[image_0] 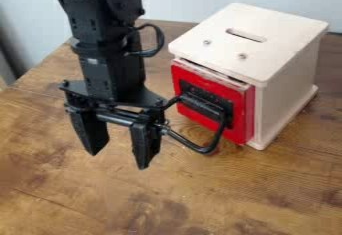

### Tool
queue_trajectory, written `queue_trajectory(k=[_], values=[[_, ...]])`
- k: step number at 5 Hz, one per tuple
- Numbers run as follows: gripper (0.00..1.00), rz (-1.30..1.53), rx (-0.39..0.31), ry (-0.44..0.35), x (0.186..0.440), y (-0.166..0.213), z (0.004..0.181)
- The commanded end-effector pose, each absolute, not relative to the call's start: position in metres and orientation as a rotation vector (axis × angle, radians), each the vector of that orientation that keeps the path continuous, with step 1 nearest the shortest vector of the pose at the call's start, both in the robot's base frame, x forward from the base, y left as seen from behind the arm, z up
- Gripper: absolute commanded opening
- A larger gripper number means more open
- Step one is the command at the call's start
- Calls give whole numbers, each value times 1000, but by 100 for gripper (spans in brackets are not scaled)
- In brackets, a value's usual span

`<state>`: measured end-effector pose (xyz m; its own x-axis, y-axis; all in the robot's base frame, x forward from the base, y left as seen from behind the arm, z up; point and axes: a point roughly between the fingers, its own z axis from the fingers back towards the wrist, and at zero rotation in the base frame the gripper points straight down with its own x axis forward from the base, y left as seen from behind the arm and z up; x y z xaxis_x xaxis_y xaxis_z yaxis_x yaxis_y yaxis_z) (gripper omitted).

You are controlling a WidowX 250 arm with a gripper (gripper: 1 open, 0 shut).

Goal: Close the drawer

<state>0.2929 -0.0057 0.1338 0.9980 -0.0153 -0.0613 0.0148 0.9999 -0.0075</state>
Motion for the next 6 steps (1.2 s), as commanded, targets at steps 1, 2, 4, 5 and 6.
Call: queue_trajectory(k=[1,2,4,5,6], values=[[100,20,3,-100,290,-5,134],[100,62,11,-197,290,0,131],[100,173,16,-151,313,1,138],[100,113,9,-154,327,-2,131],[100,70,-3,-167,327,-8,134]])
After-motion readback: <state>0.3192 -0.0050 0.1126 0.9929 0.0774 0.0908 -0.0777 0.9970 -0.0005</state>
